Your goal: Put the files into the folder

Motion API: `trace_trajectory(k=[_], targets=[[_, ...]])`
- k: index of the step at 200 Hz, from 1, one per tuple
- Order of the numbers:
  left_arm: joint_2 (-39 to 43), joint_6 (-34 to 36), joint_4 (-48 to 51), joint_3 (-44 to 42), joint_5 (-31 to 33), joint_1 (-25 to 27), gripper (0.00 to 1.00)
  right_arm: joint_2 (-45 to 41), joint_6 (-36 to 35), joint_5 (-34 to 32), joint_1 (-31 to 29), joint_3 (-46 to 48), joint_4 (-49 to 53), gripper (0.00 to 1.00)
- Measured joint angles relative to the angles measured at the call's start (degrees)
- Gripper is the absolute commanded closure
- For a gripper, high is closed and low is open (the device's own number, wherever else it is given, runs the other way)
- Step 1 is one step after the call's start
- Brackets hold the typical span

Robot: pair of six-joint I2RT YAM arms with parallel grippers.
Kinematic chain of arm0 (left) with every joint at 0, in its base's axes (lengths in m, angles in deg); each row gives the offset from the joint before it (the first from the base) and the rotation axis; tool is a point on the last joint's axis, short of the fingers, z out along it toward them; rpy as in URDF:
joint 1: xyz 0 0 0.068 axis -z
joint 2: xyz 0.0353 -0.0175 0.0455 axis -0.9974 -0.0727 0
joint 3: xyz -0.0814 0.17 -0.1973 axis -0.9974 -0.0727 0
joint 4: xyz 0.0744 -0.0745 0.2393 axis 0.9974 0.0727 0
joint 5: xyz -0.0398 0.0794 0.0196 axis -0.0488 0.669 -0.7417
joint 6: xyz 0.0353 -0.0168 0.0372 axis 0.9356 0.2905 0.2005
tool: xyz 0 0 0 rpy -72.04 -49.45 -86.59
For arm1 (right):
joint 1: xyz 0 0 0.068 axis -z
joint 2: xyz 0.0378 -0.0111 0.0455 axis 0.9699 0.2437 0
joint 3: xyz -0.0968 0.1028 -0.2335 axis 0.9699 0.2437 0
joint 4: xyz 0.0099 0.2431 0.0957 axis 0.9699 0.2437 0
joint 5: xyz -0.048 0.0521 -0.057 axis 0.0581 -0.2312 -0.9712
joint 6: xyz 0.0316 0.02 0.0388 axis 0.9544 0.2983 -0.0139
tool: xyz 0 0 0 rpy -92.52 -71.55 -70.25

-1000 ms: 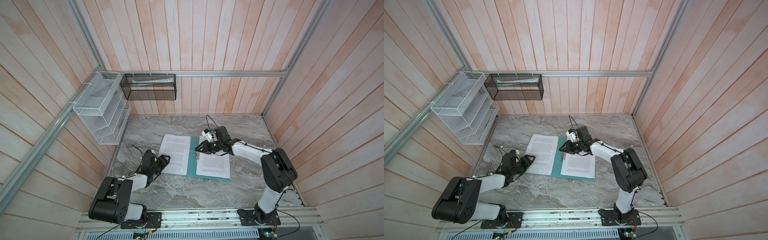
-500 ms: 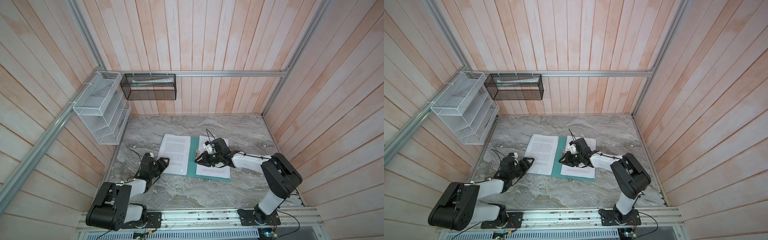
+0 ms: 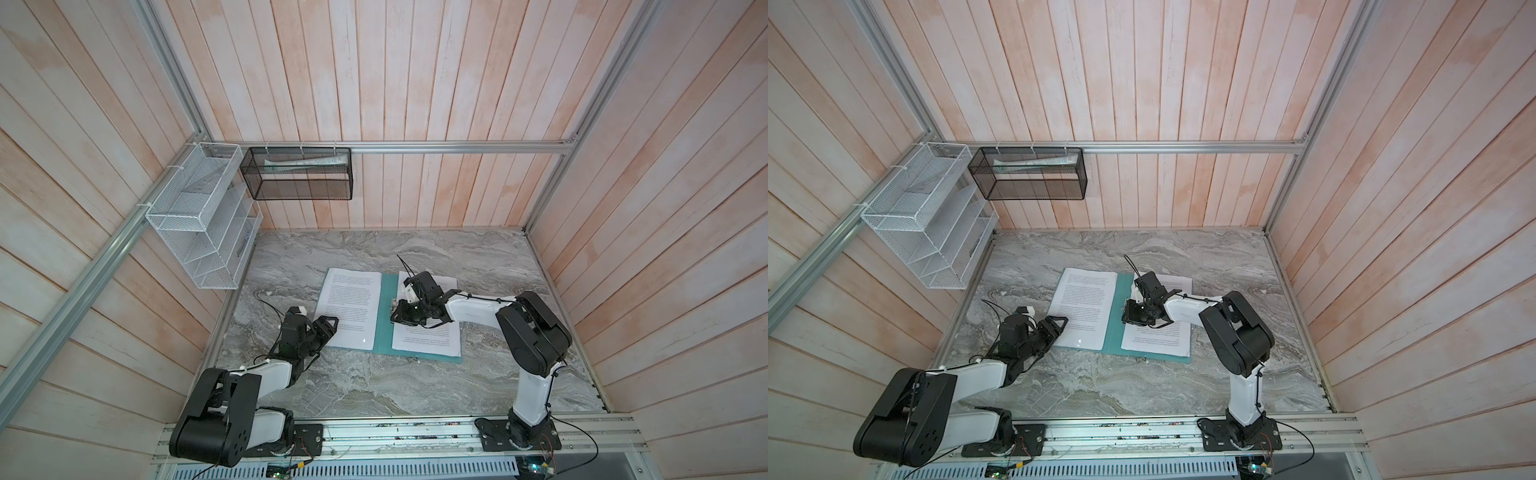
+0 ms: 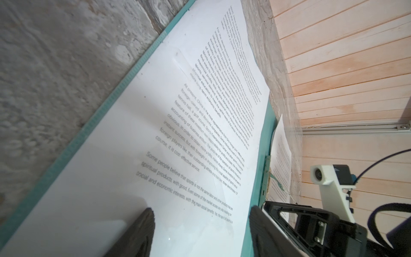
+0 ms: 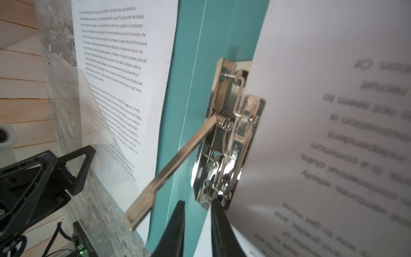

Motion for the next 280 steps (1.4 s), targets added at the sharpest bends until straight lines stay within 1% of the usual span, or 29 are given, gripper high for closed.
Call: trace_trajectory(k=[35,128,230,260,280], targets=[[0.0,-0.4,0.0,0.0,0.2,0.0,0.3,1.2,-1.9,-3.2,-0.3,-2.1,2.4,0.79],[1.6,-0.6,2.1,0.0,0.2,0.1,0.3,4.7,-5.4,-6.0,-0.4,-7.8,5.1,0.8],[1.8,-1.7,2.0,-0.2,0.6,1.9,0.3,9.9,-12.4,-10.7,-0.4,-17.4,10.5,0.82],[1.8,-1.7,2.0,-0.2,0.6,2.1,0.3,9.4,-13.8,-10.4,-0.4,-17.6,12.5,0.82],[1.8,-1.9,2.0,-0.2,0.6,2.1,0.3,6.4,-13.6,-8.3,-0.4,-15.4,12.8,0.82]])
